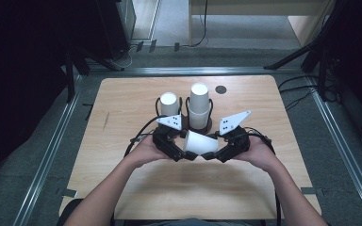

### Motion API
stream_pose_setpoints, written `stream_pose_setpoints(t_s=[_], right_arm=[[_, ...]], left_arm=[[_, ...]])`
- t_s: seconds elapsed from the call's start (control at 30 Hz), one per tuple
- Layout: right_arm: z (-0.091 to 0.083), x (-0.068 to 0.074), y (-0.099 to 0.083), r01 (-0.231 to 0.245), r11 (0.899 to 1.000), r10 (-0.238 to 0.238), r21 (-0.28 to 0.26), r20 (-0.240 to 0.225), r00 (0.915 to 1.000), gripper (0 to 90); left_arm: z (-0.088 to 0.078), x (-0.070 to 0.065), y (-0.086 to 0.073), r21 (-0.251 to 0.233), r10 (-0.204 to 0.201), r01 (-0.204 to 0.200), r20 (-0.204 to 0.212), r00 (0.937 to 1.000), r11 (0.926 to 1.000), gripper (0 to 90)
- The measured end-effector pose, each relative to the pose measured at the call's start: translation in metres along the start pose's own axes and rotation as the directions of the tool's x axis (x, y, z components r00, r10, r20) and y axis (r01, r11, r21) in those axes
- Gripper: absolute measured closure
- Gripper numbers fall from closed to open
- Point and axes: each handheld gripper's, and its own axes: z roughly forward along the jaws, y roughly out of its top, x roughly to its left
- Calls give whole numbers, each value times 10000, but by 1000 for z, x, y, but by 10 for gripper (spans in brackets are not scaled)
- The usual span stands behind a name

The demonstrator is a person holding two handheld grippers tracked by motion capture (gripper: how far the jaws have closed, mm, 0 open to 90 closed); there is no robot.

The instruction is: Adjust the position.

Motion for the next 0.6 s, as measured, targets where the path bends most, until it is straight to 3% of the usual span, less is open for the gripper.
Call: stream_pose_setpoints(t_s=[0.2,0.27,0.43,0.6], right_arm=[[3,2,1,50,10000,-50,68,-81,10000,330],[4,1,0,132,9997,-129,221,-116,9998,334],[7,2,0,90,9995,-84,299,-191,9998,340],[10,1,0,-298,9987,312,416,-335,9990,305]], left_arm=[[0,1,0,-21,-91,92,226,9997,10000,194],[0,2,1,329,-52,40,362,9993,9994,227],[-2,2,1,536,-38,18,373,9993,9986,258],[-2,2,1,793,-11,-16,337,9994,9969,270]])
